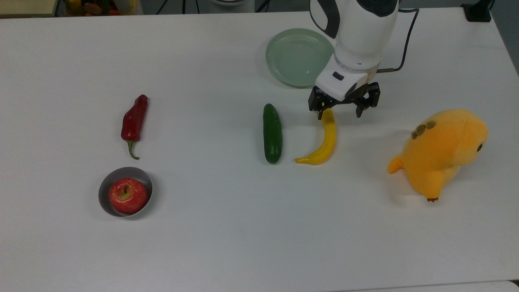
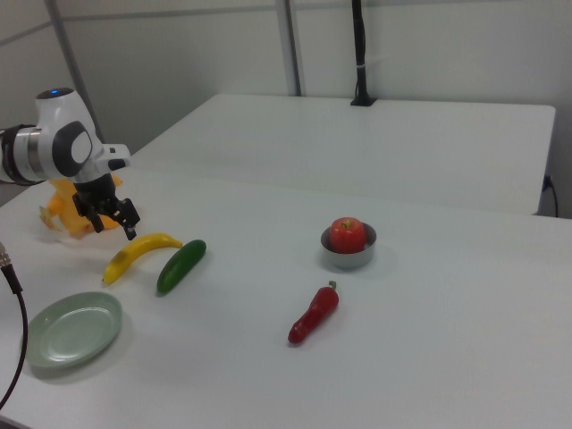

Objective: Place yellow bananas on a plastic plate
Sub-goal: 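Lower the open gripper onto the banana and close on it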

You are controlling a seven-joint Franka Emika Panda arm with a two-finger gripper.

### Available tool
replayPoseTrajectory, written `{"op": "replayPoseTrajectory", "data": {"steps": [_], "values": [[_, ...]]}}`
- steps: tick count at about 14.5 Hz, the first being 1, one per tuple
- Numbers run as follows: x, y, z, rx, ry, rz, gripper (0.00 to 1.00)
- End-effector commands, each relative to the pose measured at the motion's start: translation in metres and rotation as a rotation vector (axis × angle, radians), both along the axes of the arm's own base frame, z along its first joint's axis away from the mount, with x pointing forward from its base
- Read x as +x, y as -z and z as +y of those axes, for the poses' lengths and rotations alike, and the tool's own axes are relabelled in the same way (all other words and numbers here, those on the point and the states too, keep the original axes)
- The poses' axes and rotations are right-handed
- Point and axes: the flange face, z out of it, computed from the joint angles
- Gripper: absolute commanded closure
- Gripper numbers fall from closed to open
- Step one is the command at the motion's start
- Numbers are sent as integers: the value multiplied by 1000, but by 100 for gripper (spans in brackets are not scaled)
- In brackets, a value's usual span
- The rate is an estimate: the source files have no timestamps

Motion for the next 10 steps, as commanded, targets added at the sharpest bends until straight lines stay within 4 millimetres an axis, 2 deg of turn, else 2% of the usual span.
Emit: {"op": "replayPoseTrajectory", "data": {"steps": [1,9,10], "values": [[10,13,-2,-7,16,-42,0],[12,37,5,-29,-5,-58,0],[10,46,8,-42,-13,-49,4]]}}
